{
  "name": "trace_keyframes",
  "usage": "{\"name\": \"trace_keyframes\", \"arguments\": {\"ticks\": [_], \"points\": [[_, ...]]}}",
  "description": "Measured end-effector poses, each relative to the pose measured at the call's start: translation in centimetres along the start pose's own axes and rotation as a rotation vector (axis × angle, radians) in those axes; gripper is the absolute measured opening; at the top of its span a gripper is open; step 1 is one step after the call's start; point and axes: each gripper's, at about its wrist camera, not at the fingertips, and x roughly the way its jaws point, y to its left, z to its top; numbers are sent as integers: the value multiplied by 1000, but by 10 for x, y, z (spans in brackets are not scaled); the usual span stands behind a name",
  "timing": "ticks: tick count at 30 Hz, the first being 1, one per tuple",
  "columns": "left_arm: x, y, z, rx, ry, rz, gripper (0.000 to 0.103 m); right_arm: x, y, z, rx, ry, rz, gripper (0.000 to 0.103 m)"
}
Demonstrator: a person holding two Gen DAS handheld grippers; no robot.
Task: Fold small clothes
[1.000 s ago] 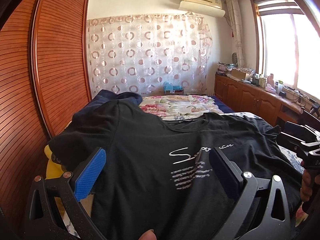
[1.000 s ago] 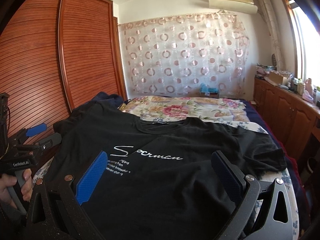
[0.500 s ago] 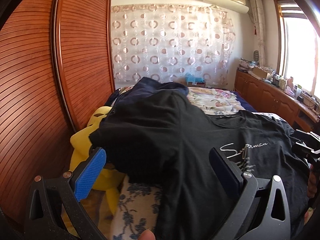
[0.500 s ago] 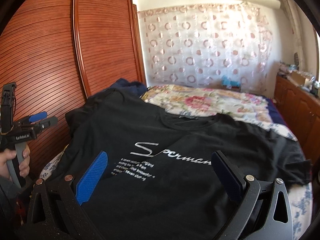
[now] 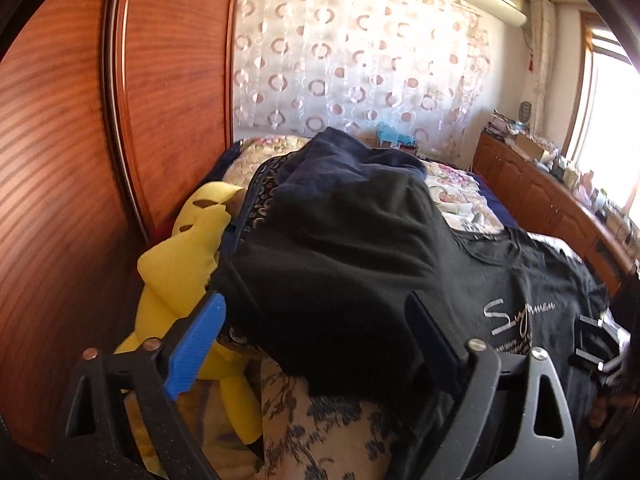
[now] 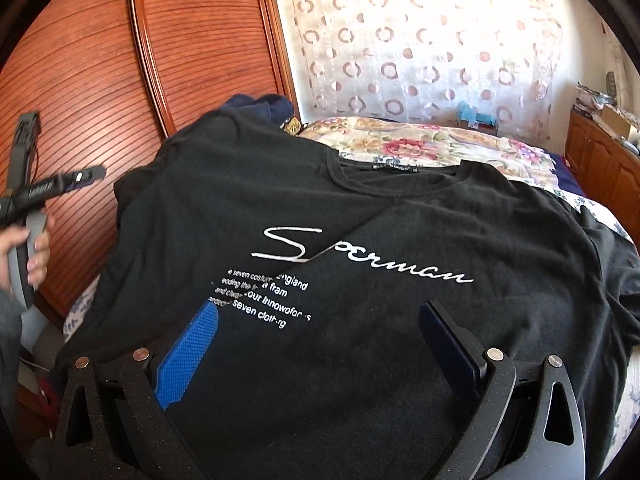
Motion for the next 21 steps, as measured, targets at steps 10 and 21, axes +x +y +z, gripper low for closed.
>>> {"name": "trace_keyframes", "arguments": {"ticks": [10, 21], "points": [[36, 18, 1, 3, 102, -31, 61, -1, 21, -3, -27, -1, -35, 100], [34, 10, 3, 88, 107, -18, 10, 15, 45, 0, -25, 1, -40, 100]]}}
